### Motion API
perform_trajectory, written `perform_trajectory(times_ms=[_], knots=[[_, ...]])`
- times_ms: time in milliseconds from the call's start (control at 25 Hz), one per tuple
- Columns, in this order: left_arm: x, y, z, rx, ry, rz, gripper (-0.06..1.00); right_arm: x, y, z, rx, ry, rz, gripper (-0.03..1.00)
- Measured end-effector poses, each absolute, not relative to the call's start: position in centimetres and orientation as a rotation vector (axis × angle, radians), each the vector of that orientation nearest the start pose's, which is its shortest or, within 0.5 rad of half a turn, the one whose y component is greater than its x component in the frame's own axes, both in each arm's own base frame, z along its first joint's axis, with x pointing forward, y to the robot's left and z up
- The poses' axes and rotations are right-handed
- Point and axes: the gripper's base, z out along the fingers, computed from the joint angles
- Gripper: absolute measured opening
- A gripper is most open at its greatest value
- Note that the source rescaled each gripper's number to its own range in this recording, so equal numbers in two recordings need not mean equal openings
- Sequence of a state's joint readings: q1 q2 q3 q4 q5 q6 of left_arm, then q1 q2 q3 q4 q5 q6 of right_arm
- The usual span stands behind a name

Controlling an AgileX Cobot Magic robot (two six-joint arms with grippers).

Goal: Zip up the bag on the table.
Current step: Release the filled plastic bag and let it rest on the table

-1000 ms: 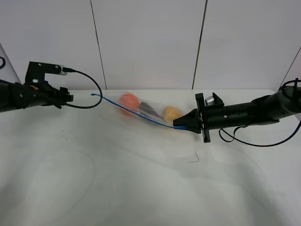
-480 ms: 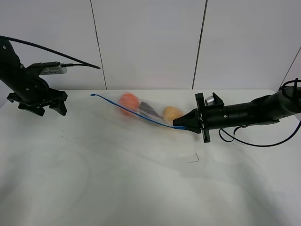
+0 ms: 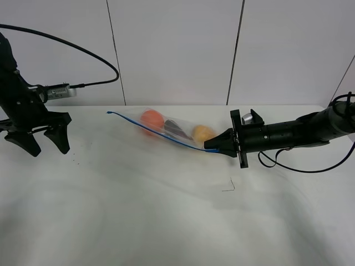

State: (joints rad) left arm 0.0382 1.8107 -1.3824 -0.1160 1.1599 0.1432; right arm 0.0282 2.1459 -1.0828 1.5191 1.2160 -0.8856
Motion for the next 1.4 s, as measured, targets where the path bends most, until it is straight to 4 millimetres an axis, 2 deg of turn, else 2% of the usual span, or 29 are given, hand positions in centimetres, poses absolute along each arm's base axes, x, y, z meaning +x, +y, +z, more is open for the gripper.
perform_trajectory(times_ms=[200,400,600,840,960,1400], knots=[[32.5,0.4,25.8,0.101,3.013,-0.130,1.00,35.6,9.5,11.5,0.234,2.502,1.808,0.00],[27.2,0.2,26.5,0.102,3.015,-0.126,1.00,35.5,9.5,11.4,0.226,2.509,1.805,0.00],[20.5,-0.1,25.1,0.099,3.053,-0.132,1.00,35.5,9.5,11.4,0.219,2.516,1.801,0.00],[13.8,-0.3,22.5,0.088,2.969,-0.112,1.00,35.5,9.5,11.4,0.218,2.517,1.801,0.00],[11.9,-0.3,22.6,0.091,2.908,-0.104,1.00,35.5,9.5,11.4,0.214,2.520,1.799,0.00],[7.0,-0.5,26.3,0.101,2.520,-0.057,1.00,35.5,9.5,11.4,0.214,2.520,1.799,0.00]])
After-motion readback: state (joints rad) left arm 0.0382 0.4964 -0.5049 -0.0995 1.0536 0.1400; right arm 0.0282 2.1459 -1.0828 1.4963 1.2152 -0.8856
